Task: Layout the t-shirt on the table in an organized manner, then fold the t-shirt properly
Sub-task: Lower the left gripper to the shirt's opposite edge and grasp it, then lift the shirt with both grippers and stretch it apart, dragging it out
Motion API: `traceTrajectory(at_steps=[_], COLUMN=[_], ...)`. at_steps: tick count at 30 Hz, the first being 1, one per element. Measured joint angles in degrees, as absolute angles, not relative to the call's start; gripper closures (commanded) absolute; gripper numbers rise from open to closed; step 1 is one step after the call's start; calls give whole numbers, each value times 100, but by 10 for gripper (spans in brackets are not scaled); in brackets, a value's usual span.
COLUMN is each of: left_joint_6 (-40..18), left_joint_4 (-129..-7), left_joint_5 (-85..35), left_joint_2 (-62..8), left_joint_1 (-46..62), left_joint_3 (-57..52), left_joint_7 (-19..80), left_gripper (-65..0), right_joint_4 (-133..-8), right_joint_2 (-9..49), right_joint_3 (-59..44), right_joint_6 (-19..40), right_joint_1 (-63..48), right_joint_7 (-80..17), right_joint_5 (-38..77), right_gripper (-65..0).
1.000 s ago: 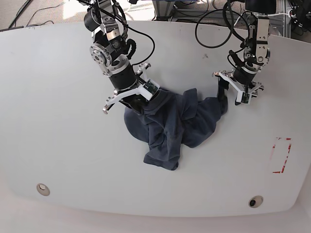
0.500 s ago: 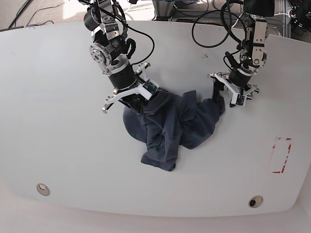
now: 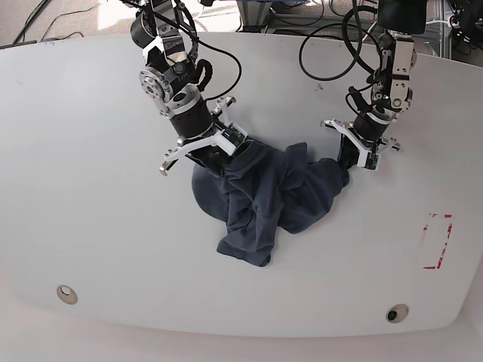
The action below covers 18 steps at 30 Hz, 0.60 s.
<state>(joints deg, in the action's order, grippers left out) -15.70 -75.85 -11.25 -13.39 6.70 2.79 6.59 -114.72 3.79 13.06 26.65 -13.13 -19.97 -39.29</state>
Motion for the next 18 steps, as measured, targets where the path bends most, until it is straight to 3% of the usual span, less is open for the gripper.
traceTrajectory(at_steps=[9, 18], left_joint_6=[-1597, -1592], left_joint_4=[-7996, -8973], left_joint_5=[-1037, -1035], left_joint_2=[-1330, -1594], left_joint_1=[823, 1144], left_joint_3=[75, -272], left_joint_7=[974, 982], left_gripper=[0, 0], right_joint_4=[-11483, -11421], right_joint_2=[381, 381], right_joint_3=[1271, 451], right_joint_6=[2663, 2663], right_joint_1=[-1321, -1251], right_joint_7=[-2012, -2016], right_joint_5=[-3850, -2497], right_gripper=[-2, -2])
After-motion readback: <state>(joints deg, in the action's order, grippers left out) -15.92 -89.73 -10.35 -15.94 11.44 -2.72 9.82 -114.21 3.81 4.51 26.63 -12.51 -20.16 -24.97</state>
